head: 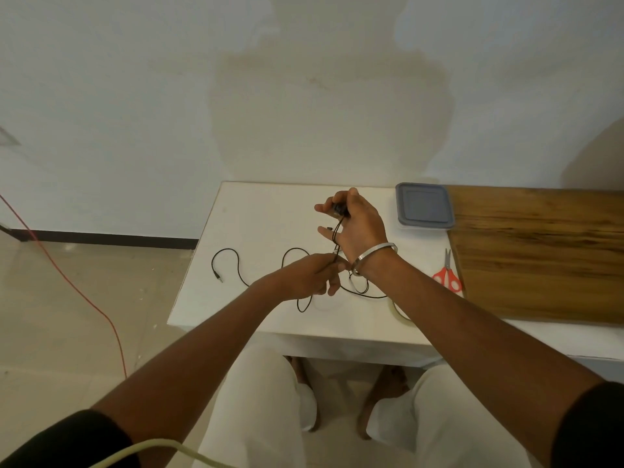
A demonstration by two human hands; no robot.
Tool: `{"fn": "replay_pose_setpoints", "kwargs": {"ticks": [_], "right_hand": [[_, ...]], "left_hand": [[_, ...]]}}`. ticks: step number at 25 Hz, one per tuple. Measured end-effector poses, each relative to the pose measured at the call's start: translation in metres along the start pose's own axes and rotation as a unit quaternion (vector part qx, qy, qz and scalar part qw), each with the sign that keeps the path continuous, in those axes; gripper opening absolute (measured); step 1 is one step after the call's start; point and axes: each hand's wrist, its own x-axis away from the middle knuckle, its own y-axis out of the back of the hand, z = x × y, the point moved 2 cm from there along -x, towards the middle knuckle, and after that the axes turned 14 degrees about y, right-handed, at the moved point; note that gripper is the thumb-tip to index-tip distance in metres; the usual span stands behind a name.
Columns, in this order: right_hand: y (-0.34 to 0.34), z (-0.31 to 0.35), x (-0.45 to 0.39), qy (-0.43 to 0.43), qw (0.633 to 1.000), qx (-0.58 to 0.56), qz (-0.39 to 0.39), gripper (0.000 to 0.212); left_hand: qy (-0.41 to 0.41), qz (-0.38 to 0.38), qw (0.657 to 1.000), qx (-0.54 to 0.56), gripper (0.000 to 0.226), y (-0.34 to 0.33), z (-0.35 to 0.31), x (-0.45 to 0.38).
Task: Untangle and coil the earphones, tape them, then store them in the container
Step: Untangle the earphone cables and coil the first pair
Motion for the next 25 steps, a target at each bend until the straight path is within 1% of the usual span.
{"fn": "replay_pose_setpoints", "kwargs": {"ticks": [3,4,6,7,9,10,12,13,14,15,16,20,23,25], "right_hand": [[0.003,-0.002,-0.003,0.013,1.0,0.022,-0.005,0.043],[0.005,-0.001,-0.004,0.023,0.998,0.052,-0.004,0.041],[0.01,0.001,-0.004,0.066,0.982,0.176,0.013,0.039],[0.014,0.001,-0.004,0.097,0.962,0.254,0.038,0.039],[0.02,0.001,-0.003,0.143,0.899,0.396,0.121,0.038],[0.024,0.0,-0.003,0.144,0.859,0.46,0.173,0.036],[0.032,-0.006,-0.002,0.118,0.769,0.568,0.267,0.035],[0.037,-0.009,-0.002,0.103,0.727,0.609,0.3,0.036],[0.04,-0.011,-0.002,0.092,0.694,0.638,0.322,0.037],[0.043,-0.013,-0.001,0.086,0.674,0.653,0.334,0.038],[0.045,-0.013,0.0,0.084,0.665,0.659,0.342,0.039],[0.044,-0.013,0.004,0.094,0.638,0.663,0.379,0.047],[0.043,-0.013,0.007,0.098,0.588,0.686,0.417,0.043],[0.044,-0.015,0.006,0.083,0.569,0.696,0.431,0.039]], "left_hand": [[-0.002,-0.007,1.0,-0.02,0.024,0.0,-0.004,0.0],[-0.003,-0.008,1.0,-0.025,0.023,0.0,-0.005,0.0],[-0.004,-0.007,0.999,-0.038,0.023,0.001,-0.005,0.001],[-0.005,-0.009,0.999,-0.046,0.025,0.002,-0.004,0.002],[-0.013,-0.029,0.997,-0.069,0.028,0.006,-0.002,0.002],[-0.018,-0.045,0.995,-0.082,0.028,0.009,-0.002,0.003],[-0.025,-0.085,0.99,-0.107,0.024,0.018,-0.001,0.003],[-0.027,-0.106,0.988,-0.113,0.023,0.023,0.0,0.002],[-0.028,-0.126,0.985,-0.117,0.022,0.028,0.0,0.002],[-0.028,-0.144,0.981,-0.123,0.023,0.033,0.001,0.002],[-0.028,-0.156,0.978,-0.132,0.022,0.037,0.002,0.002],[-0.033,-0.165,0.974,-0.154,0.019,0.047,0.004,0.001],[-0.044,-0.162,0.974,-0.152,0.019,0.054,0.004,0.001],[-0.049,-0.167,0.974,-0.147,0.016,0.058,0.003,0.003]]}}
